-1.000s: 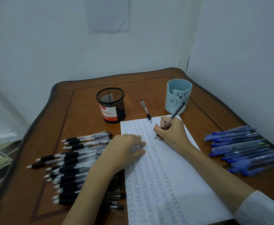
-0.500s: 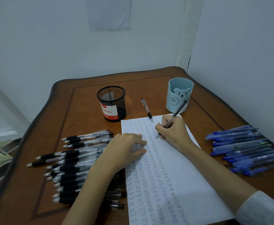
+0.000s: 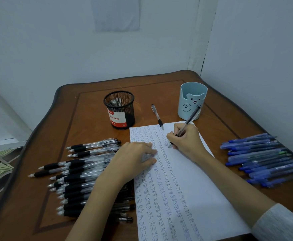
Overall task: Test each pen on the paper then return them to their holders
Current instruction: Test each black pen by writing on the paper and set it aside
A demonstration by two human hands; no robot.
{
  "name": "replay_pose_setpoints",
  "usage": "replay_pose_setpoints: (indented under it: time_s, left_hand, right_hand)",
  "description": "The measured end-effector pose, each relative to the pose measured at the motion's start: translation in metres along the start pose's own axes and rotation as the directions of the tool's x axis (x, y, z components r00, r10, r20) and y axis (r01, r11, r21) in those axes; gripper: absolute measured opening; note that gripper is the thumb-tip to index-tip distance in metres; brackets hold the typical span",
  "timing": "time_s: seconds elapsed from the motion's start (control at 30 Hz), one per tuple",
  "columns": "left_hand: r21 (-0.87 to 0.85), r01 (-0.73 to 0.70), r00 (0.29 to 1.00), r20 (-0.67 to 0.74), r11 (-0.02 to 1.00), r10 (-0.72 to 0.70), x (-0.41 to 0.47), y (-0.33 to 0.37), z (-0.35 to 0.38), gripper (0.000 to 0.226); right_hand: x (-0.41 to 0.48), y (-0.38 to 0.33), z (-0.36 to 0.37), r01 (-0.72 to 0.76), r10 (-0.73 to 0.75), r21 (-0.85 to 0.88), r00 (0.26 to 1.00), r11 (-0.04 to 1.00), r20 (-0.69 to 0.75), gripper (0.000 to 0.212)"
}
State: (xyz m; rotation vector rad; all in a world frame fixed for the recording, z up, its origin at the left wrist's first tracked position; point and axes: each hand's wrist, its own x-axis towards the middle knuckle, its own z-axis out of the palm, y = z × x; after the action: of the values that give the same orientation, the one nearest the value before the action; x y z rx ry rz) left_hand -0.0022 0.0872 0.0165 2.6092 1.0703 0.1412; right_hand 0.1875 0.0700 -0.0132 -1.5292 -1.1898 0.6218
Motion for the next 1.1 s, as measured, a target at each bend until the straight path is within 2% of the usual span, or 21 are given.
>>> replay_pose_setpoints:
  time_s: [0.13,0.3,0.53,0.6,0.7,0.77,0.83,0.97,1.1]
  left_hand:
    - [-0.001,-0.006,1.0,-0.004,1.0,0.006,0.0002,0.0001,0.0001,0.039]
    - [-0.007,-0.002,1.0,-0.007,1.0,0.002,-0.0006,0.0001,0.0,0.039]
    - [-0.005,-0.009,1.0,-0.015,1.0,0.009,-0.0013,0.0001,-0.0002,0.039]
    - [-0.013,-0.011,1.0,-0.018,1.0,0.01,-0.0017,0.0006,-0.0007,0.038]
    - [-0.014,-0.01,1.0,-0.02,1.0,0.01,-0.002,0.0012,-0.0015,0.037]
    - [-0.013,-0.009,1.0,-0.015,1.0,0.009,-0.0022,0.0011,-0.002,0.037]
    - [-0.009,-0.01,1.0,-0.014,1.0,0.01,-0.0024,0.0013,-0.0026,0.038]
    - [0.076,0.019,1.0,-0.026,0.997,-0.017,-0.0025,0.0001,-0.0035,0.047]
    - [0.12,0.067,0.998,-0.025,0.99,-0.065,-0.0029,-0.0035,-0.0038,0.057]
  right_hand:
    - [0.0,-0.0015,-0.0003,0.008,-0.008,0.002,1.0,1.0,-0.02,0.029]
    - [0.0008,-0.0001,-0.0004,0.002,-0.002,0.02,1.0,1.0,0.012,0.034]
    - [0.0007,0.0017,0.0013,0.026,-0.026,-0.017,0.999,1.0,-0.025,0.035]
    - [0.0029,0.0013,0.0001,-0.019,0.02,0.033,0.999,0.999,-0.028,0.034]
    - [0.006,0.0009,-0.0024,-0.13,0.133,0.236,0.991,0.963,0.006,0.037]
    - [0.0052,-0.001,-0.0031,-0.163,0.157,0.304,0.987,0.939,0.042,0.036]
    - [0.0037,-0.0029,-0.0031,-0.147,0.133,0.302,0.989,0.942,0.067,0.024]
    - [0.0021,-0.0039,-0.0061,-0.084,0.065,0.293,0.995,0.952,0.073,0.032]
    - [-0.001,-0.0079,-0.0069,-0.081,0.063,0.197,0.994,0.977,0.092,0.026]
